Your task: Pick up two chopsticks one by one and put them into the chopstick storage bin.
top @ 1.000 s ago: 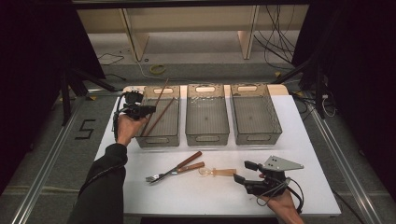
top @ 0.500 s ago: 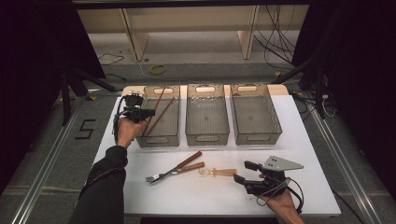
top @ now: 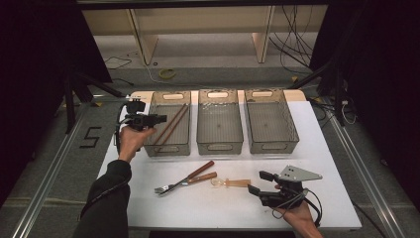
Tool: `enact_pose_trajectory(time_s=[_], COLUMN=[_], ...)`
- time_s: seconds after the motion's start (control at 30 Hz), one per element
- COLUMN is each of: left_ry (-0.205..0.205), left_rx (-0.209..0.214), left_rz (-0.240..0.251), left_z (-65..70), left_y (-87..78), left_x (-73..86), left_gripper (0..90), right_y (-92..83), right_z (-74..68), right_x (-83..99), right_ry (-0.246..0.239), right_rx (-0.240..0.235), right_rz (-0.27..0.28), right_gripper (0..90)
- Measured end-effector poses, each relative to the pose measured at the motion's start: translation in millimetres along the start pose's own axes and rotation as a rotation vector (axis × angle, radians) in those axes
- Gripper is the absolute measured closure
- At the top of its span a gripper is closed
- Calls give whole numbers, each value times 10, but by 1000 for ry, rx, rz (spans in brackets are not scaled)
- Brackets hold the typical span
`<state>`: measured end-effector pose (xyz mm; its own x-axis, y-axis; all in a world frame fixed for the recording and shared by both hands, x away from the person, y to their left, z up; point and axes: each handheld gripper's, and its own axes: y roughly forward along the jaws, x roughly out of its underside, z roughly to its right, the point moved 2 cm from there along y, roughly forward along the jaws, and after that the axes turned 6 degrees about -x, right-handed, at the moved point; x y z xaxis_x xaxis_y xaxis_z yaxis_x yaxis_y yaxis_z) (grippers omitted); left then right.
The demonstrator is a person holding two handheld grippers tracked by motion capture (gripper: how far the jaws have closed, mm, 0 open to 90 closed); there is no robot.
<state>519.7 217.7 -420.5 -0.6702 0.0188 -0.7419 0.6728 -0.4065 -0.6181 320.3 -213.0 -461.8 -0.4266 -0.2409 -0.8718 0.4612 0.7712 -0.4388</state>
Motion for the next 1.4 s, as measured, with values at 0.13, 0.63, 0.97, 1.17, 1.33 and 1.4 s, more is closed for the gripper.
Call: enact_pose_trajectory(time_s=[0.13, 0.63, 0.97, 1.17, 1.33, 1.4], left_ry=[14, 140, 192, 200, 188, 191], left_rx=[35, 158, 214, 231, 258, 260], left_rz=[15, 35, 39, 62, 77, 79], left_z=[91, 492, 711, 772, 800, 817], left_y=[-110, -387, -440, -488, -525, -536], left_x=[70, 428, 629, 748, 887, 939], left_gripper=[415, 266, 237, 224, 215, 209], right_y=[-8, 20, 145, 231, 305, 339], right_z=[7, 50, 79, 96, 106, 116], right_x=[-8, -110, -196, -231, -268, -285], right_ry=[-3, -32, -98, -127, -153, -165], right_rx=[0, -2, -8, -22, -35, -39], right_rz=[-2, -38, -115, -169, -223, -244], right_gripper=[332, 331, 331, 330, 331, 331])
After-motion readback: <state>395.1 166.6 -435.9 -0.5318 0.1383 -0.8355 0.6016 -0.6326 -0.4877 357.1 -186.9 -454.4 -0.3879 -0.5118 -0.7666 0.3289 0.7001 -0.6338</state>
